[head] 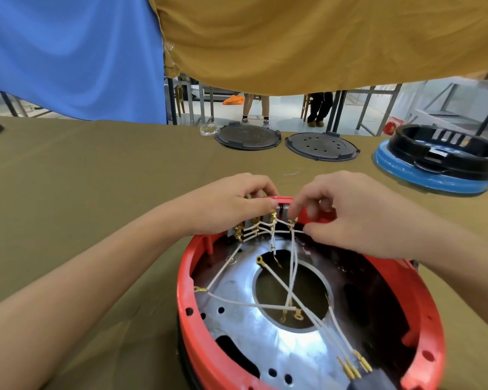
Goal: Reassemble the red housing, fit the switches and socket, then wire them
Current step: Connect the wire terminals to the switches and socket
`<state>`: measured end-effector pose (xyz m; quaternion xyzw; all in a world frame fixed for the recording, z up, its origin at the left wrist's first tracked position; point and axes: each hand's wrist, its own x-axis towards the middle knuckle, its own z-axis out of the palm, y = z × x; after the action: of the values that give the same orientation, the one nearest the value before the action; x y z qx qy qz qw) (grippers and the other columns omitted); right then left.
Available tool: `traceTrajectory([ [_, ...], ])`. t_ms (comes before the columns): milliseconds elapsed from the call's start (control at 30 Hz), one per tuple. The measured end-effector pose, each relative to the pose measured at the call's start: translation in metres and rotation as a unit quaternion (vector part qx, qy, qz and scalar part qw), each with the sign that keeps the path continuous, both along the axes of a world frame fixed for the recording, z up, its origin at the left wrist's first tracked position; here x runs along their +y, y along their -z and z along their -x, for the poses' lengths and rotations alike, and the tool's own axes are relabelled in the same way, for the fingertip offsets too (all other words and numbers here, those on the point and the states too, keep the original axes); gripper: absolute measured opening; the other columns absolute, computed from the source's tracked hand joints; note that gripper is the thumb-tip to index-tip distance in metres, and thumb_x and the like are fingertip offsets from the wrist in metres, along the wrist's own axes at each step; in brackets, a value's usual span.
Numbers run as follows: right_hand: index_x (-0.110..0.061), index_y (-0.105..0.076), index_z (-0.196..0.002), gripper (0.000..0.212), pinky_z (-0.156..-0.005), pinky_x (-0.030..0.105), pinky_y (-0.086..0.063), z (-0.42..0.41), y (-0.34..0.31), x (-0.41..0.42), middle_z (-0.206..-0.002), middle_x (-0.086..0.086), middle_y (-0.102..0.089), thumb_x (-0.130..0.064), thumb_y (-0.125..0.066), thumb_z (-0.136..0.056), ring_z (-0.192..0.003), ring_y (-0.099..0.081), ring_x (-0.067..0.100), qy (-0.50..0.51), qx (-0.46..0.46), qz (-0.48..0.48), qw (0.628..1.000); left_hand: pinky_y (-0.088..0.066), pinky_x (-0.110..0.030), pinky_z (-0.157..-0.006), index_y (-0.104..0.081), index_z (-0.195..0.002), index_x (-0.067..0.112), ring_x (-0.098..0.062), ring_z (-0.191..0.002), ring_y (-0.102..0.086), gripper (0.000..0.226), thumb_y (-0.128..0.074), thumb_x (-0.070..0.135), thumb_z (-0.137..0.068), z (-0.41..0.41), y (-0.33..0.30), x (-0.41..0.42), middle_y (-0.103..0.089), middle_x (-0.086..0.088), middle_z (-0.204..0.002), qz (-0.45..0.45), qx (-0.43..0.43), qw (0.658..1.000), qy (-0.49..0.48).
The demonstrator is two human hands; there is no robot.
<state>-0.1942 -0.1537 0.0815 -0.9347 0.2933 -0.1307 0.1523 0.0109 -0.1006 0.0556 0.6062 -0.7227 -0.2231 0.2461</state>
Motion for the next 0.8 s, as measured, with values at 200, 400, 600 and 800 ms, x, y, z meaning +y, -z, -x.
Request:
traceTrajectory([
  [200,-0.031,-0.071,-0.097,0.009,-0.077,0.031,-0.042,-0.007,0.004,0.005,-0.086,-0.011,-0.049,-0.028,-0.064,-0.092,-0.086,-0.046,0.009,-0.060,0.064,0.155,0.984,-0.050,-0.046,-0.086,-0.062,-0.109,0.026,-0.020,-0.088,-0.061,0.018,-0.050,0.036,-0.100,0.002,-0.002,0.002,-0.065,-0.007,-0.100,-0.002,0.001,1.000,-0.002],
  [400,-0.032,-0.072,-0.093,0.009,-0.069,0.029,-0.045,-0.005,0.001,0.011,-0.081,-0.015,-0.052,-0.026,-0.066,-0.090,-0.073,-0.053,0.005,-0.056,0.033,0.162,0.985,-0.047,-0.046,-0.085,-0.061,-0.112,0.025,-0.027,-0.091,-0.058,0.019,-0.048,0.035,-0.102,0.003,-0.004,0.003,-0.063,-0.015,-0.103,-0.007,-0.007,1.000,0.001],
  [600,-0.035,-0.074,-0.093,0.016,-0.064,0.008,-0.046,-0.008,0.006,0.009,-0.069,-0.021,-0.066,-0.021,-0.070,-0.087,-0.066,-0.061,-0.006,0.019,-0.017,0.055,0.998,-0.044,-0.038,-0.079,-0.058,-0.112,0.018,-0.027,-0.088,-0.057,0.022,-0.044,0.033,-0.103,0.003,-0.011,0.006,-0.064,-0.016,-0.100,-0.032,-0.058,0.998,-0.002],
  [800,-0.015,-0.073,-0.086,0.014,-0.067,0.027,-0.060,-0.008,0.001,0.011,-0.068,0.001,-0.075,-0.021,-0.082,-0.077,-0.064,-0.072,0.013,0.100,-0.133,-0.205,0.964,-0.047,-0.039,-0.081,-0.050,-0.104,0.020,-0.021,-0.089,-0.056,0.021,-0.041,0.039,-0.102,0.010,-0.018,0.009,-0.053,0.000,-0.101,-0.067,-0.137,0.988,-0.010],
])
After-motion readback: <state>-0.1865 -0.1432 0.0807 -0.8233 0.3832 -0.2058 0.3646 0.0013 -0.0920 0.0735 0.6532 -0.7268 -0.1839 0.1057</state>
